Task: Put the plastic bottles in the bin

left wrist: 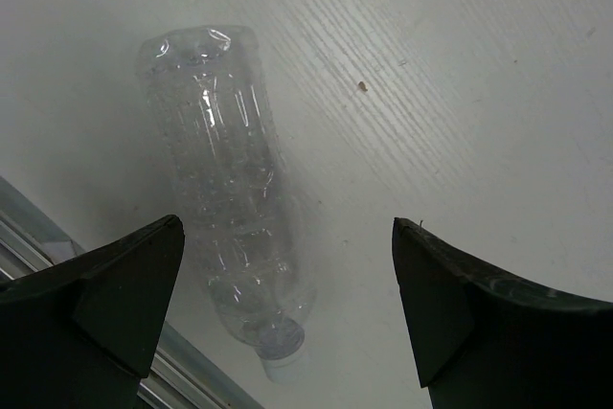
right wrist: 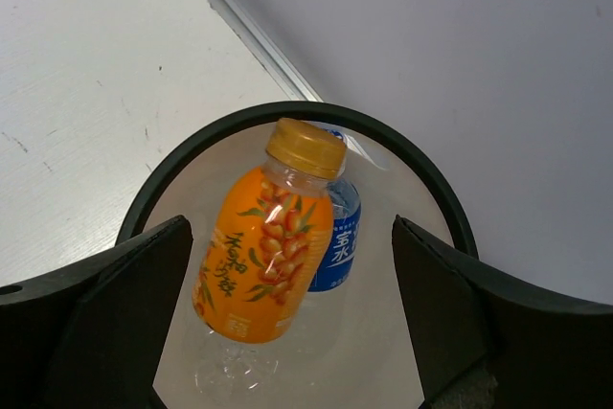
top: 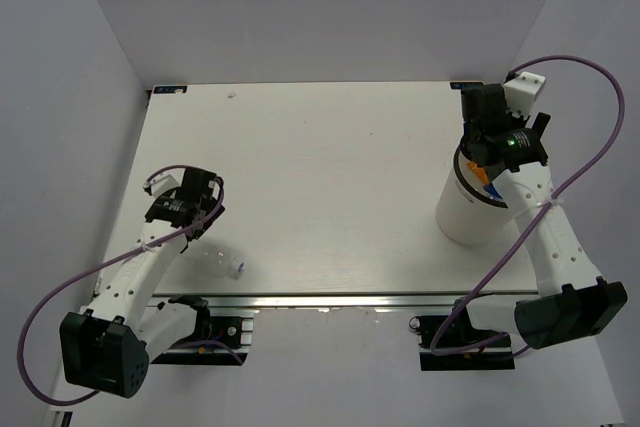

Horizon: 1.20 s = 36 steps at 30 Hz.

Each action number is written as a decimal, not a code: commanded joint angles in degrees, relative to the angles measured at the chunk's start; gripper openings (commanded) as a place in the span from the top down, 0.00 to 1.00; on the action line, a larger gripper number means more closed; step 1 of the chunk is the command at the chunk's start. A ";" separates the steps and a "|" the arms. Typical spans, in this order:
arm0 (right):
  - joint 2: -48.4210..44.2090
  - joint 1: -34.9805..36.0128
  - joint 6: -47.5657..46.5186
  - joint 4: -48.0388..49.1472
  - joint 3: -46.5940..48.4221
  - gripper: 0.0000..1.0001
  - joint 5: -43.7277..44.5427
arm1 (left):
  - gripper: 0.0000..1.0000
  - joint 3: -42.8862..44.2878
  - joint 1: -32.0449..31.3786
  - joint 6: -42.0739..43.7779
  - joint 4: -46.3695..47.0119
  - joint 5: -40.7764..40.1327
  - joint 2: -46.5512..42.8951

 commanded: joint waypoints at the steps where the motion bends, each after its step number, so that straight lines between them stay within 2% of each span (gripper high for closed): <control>1: -1.45 -0.50 -0.38 0.32 1.63 0.11 0.53 | 0.02 -1.19 0.45 -0.88 0.23 -0.11 -0.18; 3: -1.97 -0.41 -1.86 1.02 1.72 0.11 -0.88 | 0.02 -1.55 0.54 -1.14 0.67 0.07 0.34; 6: -4.78 -0.50 -7.75 7.78 0.32 0.11 -6.58 | 0.02 -2.42 0.54 -1.58 1.02 -0.11 1.22; 9: -8.47 -0.41 -10.39 13.84 -0.12 0.11 -19.90 | 0.02 -4.18 0.71 -2.55 2.68 -0.28 2.62; 12: -10.41 -0.50 -12.24 16.40 -0.73 0.11 -27.41 | 0.02 -6.63 0.71 -2.81 4.97 0.94 4.81; 16: -12.43 -0.41 -13.73 18.87 -2.75 0.11 -39.35 | 0.02 -9.02 0.80 -2.29 13.66 2.00 9.47; 17: -12.52 -0.50 -14.26 19.39 -3.63 0.11 -41.47 | 0.02 -9.02 0.80 0.41 15.42 2.87 10.79; 20: -12.09 -0.50 -15.23 21.86 -4.25 0.11 -47.45 | 0.20 -6.30 0.80 4.72 16.58 6.47 15.98; 21: -11.82 -0.41 -15.14 21.95 -4.25 0.11 -48.95 | 0.33 -5.77 0.71 5.35 16.58 7.27 16.42; 24: -10.50 -0.33 -14.18 22.91 -4.60 0.11 -56.23 | 0.53 -5.50 0.80 8.43 20.43 10.95 13.02; 28: -9.71 0.55 -13.39 24.93 -5.74 0.10 -64.76 | 0.61 -3.58 0.10 17.46 27.20 21.58 4.49; 30: -9.89 1.25 -12.25 26.94 -7.67 0.11 -69.59 | 0.61 -2.96 -0.60 20.64 33.93 34.99 -0.26; 31: -9.89 1.52 -11.72 29.48 -8.46 0.11 -76.32 | 0.61 -3.30 -1.65 22.74 36.94 40.70 -1.58; 32: -9.80 1.70 -10.32 31.07 -9.17 0.11 -80.47 | 0.61 -3.74 -2.27 23.11 40.62 52.33 -3.68; 33: -9.36 1.96 -9.35 32.91 -9.96 0.11 -84.17 | 0.61 -4.18 -3.06 23.20 47.80 57.76 -4.39; 34: -9.10 1.96 -8.47 36.50 -11.27 0.11 -91.34 | 0.60 -4.53 -5.24 23.64 50.65 62.51 -4.84; 35: -8.83 1.96 -7.25 38.28 -11.81 0.11 -94.46 | 0.60 -4.36 -6.48 24.08 52.59 68.47 -5.19; 36: -8.57 2.22 -4.80 40.12 -12.42 0.11 -96.93 | 0.60 -4.27 -8.06 24.51 54.88 69.49 -6.15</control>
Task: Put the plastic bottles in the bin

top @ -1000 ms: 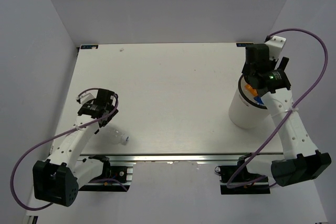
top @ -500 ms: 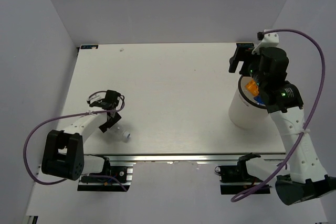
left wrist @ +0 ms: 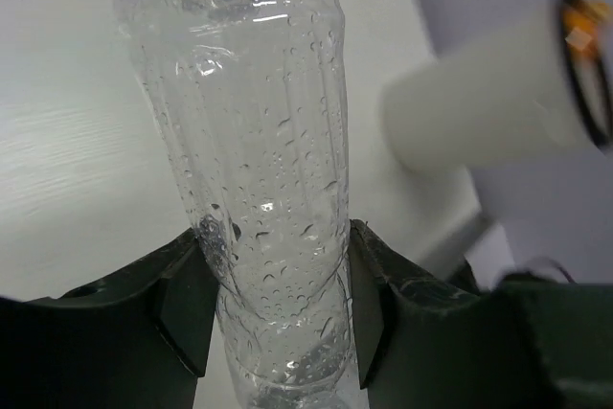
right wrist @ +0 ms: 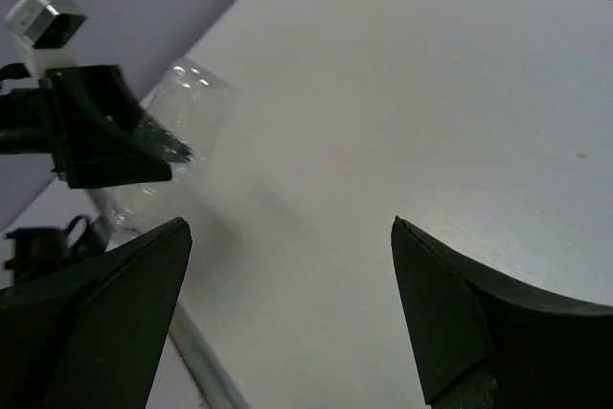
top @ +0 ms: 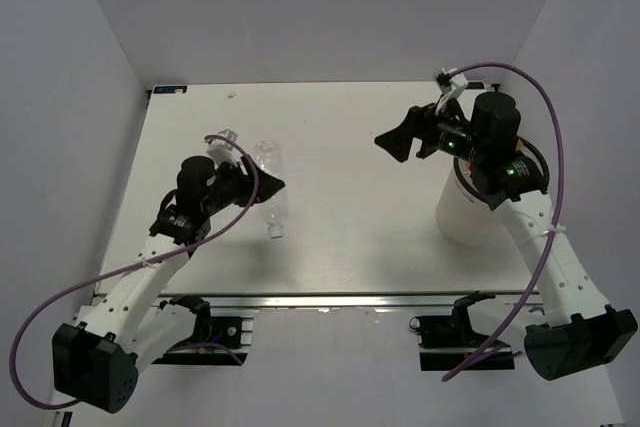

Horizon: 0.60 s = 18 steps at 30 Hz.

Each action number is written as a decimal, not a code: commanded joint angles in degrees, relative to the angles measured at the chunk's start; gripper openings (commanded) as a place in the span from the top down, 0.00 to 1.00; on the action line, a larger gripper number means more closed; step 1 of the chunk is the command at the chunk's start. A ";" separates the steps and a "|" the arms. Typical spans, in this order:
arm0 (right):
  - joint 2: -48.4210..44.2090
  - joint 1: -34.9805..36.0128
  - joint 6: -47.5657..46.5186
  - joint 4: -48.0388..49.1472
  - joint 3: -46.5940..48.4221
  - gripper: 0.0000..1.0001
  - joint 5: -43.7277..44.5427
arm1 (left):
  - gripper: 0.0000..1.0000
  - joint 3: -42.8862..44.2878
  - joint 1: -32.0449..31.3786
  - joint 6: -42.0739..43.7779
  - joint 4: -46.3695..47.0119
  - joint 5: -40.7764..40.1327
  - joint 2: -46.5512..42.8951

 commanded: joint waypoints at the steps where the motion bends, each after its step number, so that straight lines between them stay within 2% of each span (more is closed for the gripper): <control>1: 0.50 0.80 6.54 12.57 -2.82 0.11 -21.57 | 0.60 1.32 -6.99 4.76 14.59 21.90 -2.48; 4: 0.41 2.56 12.43 23.37 -6.69 0.11 -29.51 | 0.61 0.97 -11.59 6.61 19.25 24.87 -3.46; 5: 0.41 3.26 13.32 26.79 -7.23 0.11 -30.57 | 0.64 0.97 -12.11 6.43 20.56 26.19 -3.46; 7: 1.03 6.59 12.46 26.13 -7.06 0.11 -28.57 | 0.69 1.32 -13.26 5.21 24.17 28.39 -3.02; 12: 4.98 12.84 10.51 21.38 -4.60 0.11 -24.87 | 0.69 2.11 -15.19 4.41 28.84 30.07 -2.23; 18: 7.44 17.76 13.41 26.83 -6.18 0.11 -25.48 | 0.69 3.43 -16.95 4.59 29.80 30.16 0.49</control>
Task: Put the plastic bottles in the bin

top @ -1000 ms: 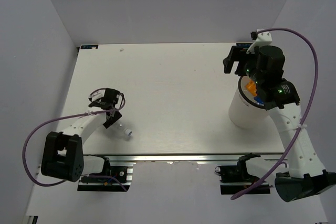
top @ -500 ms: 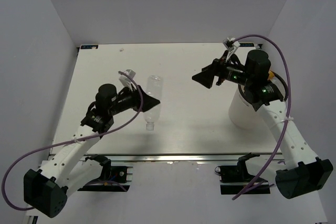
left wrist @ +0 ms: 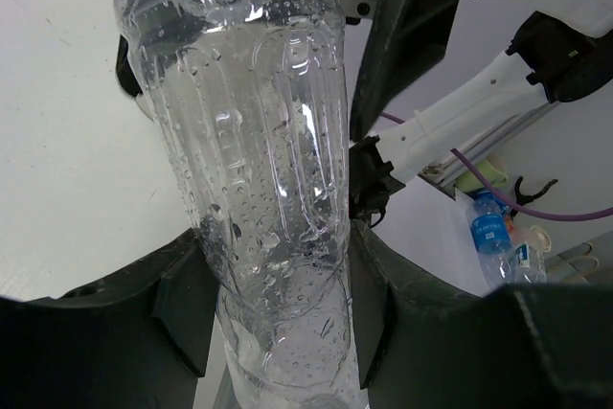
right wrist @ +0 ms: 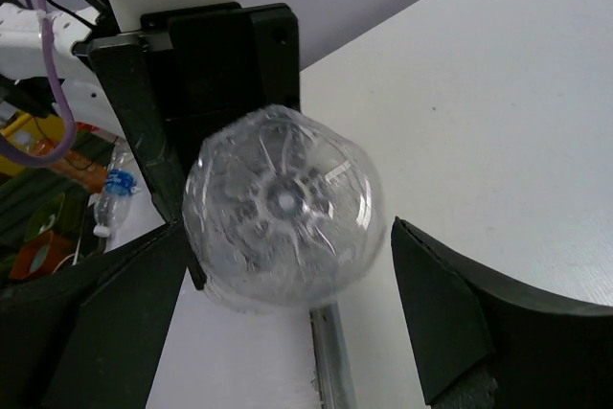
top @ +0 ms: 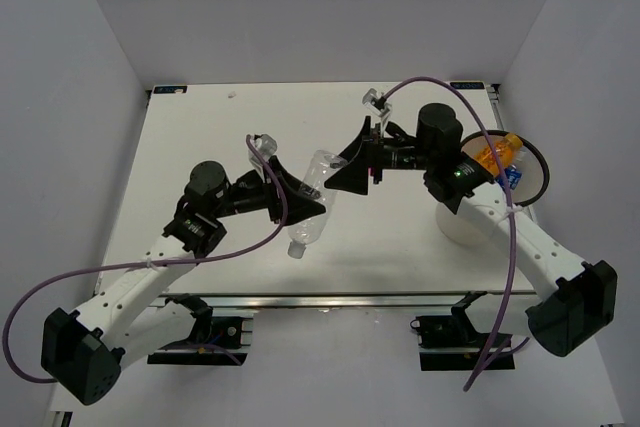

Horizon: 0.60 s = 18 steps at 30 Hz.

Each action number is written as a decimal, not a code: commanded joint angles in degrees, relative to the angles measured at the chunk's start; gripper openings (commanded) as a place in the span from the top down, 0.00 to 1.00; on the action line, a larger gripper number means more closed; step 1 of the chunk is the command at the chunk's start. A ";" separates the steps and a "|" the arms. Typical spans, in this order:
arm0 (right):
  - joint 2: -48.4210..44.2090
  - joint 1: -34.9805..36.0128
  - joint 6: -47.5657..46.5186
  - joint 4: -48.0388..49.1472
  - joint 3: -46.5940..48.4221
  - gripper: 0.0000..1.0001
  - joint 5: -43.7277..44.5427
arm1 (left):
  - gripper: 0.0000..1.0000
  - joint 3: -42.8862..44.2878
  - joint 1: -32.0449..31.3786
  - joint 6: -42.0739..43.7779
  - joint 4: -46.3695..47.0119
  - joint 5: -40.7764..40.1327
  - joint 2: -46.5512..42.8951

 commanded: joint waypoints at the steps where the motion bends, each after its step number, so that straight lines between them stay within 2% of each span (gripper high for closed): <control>1: 0.89 2.44 1.78 5.78 0.99 0.11 -1.06 | 0.70 2.64 -1.35 0.43 3.36 1.77 1.07; 3: 1.77 3.33 4.15 8.23 0.73 0.11 -1.50 | 0.70 2.82 -1.96 0.78 3.54 1.24 1.51; 6: 1.33 3.33 6.18 12.63 0.64 0.27 0.07 | 0.69 2.38 -2.75 1.05 5.20 0.27 1.77; 7: 0.90 3.33 6.27 12.72 0.73 0.37 1.47 | 0.57 2.47 -2.84 0.96 5.47 0.19 2.03; 8: 0.11 3.24 6.18 12.12 0.90 0.59 3.40 | 0.41 2.56 -2.84 0.87 5.64 -0.77 2.21; 9: -0.16 3.15 5.48 10.80 1.34 0.65 6.90 | 0.23 2.73 -2.93 0.53 5.38 -1.91 2.47; 10: -0.34 2.89 4.87 8.62 3.34 0.77 8.76 | 0.04 3.17 -2.84 0.52 4.69 -3.67 2.74; 14: -1.04 -1.66 0.56 -6.74 7.49 0.84 17.46 | 0.02 9.83 -2.84 4.03 -9.24 -14.46 3.26; 15: -1.39 -3.07 -1.62 -9.05 8.10 0.84 20.87 | 0.02 11.16 -2.84 4.21 -12.43 -22.76 3.27; 17: -2.62 -8.33 -4.18 -13.97 10.56 0.85 25.19 | 0.02 13.97 -2.84 4.48 -22.41 -32.99 3.09; 18: -3.06 -10.01 -5.50 -19.04 11.79 0.85 31.39 | 0.02 16.33 -2.84 4.04 -25.26 -42.00 3.09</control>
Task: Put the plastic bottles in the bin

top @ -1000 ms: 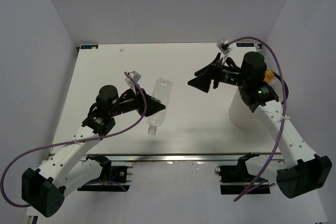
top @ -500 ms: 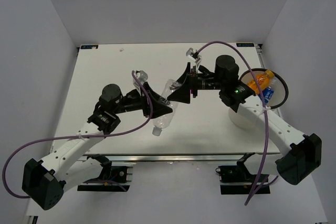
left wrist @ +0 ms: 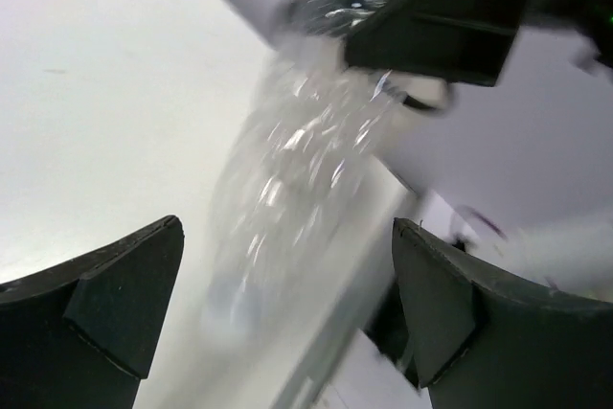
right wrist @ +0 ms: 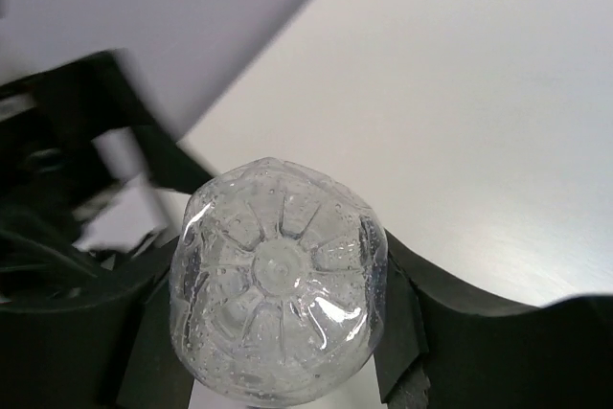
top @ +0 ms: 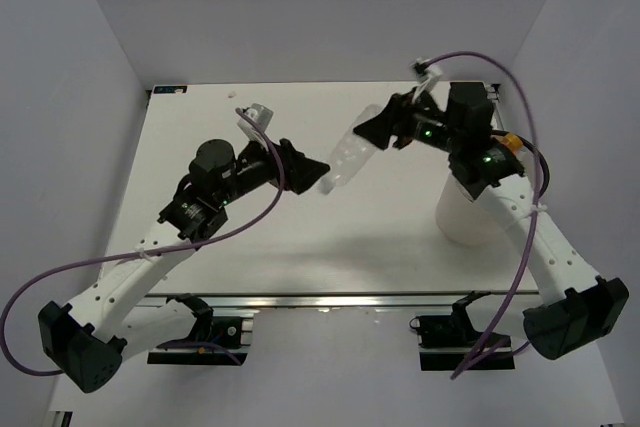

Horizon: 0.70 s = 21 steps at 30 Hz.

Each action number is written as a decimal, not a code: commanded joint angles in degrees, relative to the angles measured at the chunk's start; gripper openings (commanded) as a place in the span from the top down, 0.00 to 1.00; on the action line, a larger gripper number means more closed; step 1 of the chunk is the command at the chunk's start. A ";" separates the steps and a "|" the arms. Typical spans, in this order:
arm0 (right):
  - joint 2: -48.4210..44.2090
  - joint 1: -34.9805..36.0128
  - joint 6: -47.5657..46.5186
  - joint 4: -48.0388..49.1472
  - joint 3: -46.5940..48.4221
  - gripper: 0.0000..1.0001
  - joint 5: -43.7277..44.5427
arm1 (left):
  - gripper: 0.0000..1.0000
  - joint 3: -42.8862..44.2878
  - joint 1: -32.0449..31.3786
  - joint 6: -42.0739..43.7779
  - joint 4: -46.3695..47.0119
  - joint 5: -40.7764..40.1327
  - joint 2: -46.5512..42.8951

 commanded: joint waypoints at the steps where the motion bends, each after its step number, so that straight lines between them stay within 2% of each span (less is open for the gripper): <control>1: -3.91 -8.62 -8.08 -13.77 7.64 0.85 18.13 | 0.02 6.10 -0.09 0.91 -15.43 -25.20 -1.48; 3: -4.36 -10.31 -11.25 -20.34 11.07 0.85 28.67 | 0.02 6.81 0.00 -0.22 -18.60 -32.75 -2.35; 4: -4.80 -11.53 -12.83 -22.04 12.66 0.85 31.84 | 0.02 6.55 0.00 -0.58 -18.70 -34.36 -2.88; 5: -5.06 -11.98 -13.72 -23.54 15.72 0.85 38.92 | 0.02 6.29 0.00 -1.02 -18.61 -35.68 -4.02; 7: -5.24 -12.95 -15.39 -26.61 18.72 0.85 44.42 | 0.02 5.76 0.00 -1.55 -18.52 -37.88 -4.73; 8: -4.89 -13.48 -16.96 -28.02 22.83 0.85 50.62 | 0.02 5.85 0.09 -1.64 -18.78 -38.33 -4.73; 10: -2.96 -13.57 -18.38 -33.99 27.85 0.85 58.29 | 0.02 6.46 0.09 -1.64 -20.19 -39.82 -3.95; 11: -1.74 -13.57 -20.04 -36.79 33.53 0.84 67.03 | 0.02 6.81 0.26 -1.64 -20.89 -40.61 -2.72; 13: 1.94 -13.57 -21.19 -45.12 38.23 0.82 78.23 | 0.02 8.21 0.61 -1.11 -22.47 -42.02 -1.31; 14: 3.10 -13.57 -21.89 -47.87 40.16 0.81 86.89 | 0.02 8.65 1.22 -1.11 -22.82 -43.16 0.17; 16: 4.34 -13.83 -22.34 -52.88 43.78 0.81 89.18 | 0.02 10.23 2.10 -0.50 -23.44 -42.73 1.68; 19: 3.03 -13.83 -23.48 -52.64 42.65 0.82 88.82 | 0.02 11.29 4.04 -0.32 -24.14 -40.54 4.40; 21: 3.20 -13.92 -23.48 -56.76 43.34 0.84 90.32 | 0.02 11.56 6.14 -0.58 -24.32 -38.69 5.72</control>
